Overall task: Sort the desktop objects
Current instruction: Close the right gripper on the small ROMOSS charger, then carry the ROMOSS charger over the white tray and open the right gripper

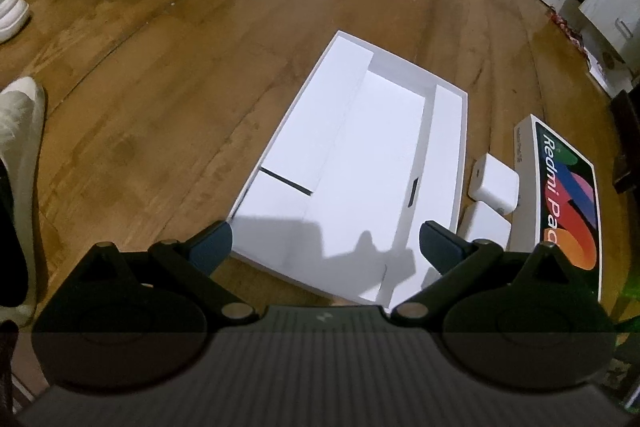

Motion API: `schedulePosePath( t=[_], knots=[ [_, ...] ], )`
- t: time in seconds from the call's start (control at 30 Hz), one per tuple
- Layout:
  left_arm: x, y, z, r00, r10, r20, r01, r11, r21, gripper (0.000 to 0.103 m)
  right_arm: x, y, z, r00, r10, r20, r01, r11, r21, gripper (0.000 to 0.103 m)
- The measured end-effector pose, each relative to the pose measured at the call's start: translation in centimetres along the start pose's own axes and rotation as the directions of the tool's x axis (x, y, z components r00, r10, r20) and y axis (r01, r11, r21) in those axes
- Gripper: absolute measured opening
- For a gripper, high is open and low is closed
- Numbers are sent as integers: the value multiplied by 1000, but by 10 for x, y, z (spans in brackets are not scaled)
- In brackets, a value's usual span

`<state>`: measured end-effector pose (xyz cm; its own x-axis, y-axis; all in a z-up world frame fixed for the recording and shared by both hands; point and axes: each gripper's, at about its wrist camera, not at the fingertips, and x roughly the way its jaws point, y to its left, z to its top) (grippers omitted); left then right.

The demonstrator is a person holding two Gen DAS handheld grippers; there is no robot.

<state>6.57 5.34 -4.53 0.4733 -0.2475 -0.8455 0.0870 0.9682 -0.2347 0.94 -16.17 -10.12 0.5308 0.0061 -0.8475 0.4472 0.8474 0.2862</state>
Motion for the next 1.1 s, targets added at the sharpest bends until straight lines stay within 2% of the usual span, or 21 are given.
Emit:
schedulePosePath(
  t=[0.17,0.3,0.43,0.5,0.67,0.83,0.97,1.1],
  knots=[
    [4,4,0,1000,11,-19,-11,1000,-23,102,8,4,3,999,-35,6,35,999,-26,63],
    [7,0,-3,999,26,-39,-26,1000,-1,102,21,9,2,993,-114,-25,111,990,-91,63],
    [6,-3,-5,999,25,-40,-25,1000,9,102,19,2,-4,994,-105,-1,105,992,-73,63],
    [4,-4,-5,999,26,-39,-26,1000,13,102,13,-1,-4,996,-92,15,93,994,-63,55],
    [-4,-3,-3,999,23,-28,-23,1000,9,102,-4,-2,-1,997,-71,38,73,996,-51,55],
    [-11,1,0,1000,14,-17,-14,1000,1,102,-19,3,1,998,15,66,-13,1000,-26,55],
    [-18,7,3,1000,-2,-6,2,1000,-14,102,-33,28,1,988,111,105,-98,988,-120,55],
    [-31,15,10,1000,6,30,-6,1000,-19,102,-35,44,-3,977,191,97,-172,968,-181,55]
  ],
)
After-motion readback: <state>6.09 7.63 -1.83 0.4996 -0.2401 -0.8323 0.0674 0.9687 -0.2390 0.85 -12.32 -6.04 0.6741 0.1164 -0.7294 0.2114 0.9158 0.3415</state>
